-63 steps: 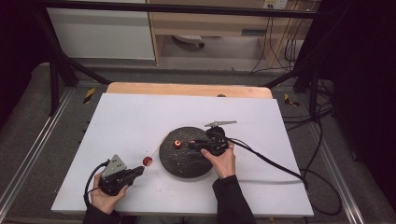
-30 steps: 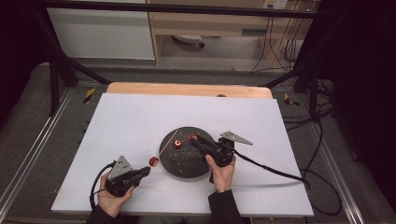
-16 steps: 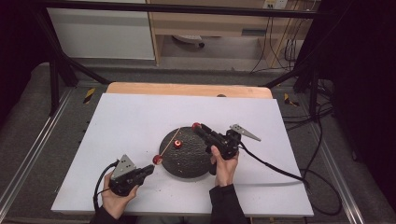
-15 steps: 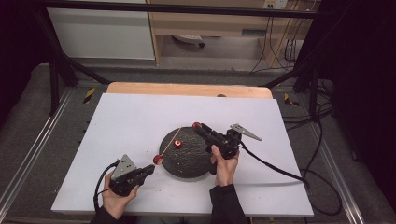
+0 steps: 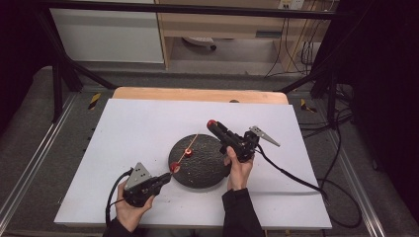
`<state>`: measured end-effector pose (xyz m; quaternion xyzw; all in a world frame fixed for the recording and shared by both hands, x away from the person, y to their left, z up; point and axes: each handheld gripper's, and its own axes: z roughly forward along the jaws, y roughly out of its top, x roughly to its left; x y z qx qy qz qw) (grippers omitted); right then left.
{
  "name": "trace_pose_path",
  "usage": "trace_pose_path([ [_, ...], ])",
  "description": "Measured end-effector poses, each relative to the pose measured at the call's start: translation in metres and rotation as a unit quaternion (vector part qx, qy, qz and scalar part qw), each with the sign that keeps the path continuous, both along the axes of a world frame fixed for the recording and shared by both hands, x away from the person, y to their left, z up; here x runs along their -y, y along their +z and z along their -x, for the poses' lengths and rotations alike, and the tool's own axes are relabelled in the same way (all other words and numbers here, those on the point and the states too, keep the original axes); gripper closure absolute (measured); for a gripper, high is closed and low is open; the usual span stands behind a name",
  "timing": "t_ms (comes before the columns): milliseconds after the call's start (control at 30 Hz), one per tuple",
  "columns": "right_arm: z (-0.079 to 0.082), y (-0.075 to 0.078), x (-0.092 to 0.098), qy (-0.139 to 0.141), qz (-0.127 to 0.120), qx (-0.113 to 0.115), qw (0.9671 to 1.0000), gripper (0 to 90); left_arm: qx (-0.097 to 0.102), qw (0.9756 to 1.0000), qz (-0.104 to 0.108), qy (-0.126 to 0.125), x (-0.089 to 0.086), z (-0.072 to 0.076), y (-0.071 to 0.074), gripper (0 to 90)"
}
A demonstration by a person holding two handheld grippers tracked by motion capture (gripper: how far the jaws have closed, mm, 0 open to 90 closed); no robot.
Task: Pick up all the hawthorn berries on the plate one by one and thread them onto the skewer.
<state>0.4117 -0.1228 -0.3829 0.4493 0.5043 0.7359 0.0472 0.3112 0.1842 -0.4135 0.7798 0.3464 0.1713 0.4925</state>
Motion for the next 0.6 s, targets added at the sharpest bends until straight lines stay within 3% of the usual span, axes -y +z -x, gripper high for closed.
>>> trace_pose_path([
  [600,-0.002,0.000,0.002,-0.020,-0.011,0.027,0.9994,61.3,-0.001,0.9999,0.008,-0.010,0.019,-0.001,0.009,88.1],
])
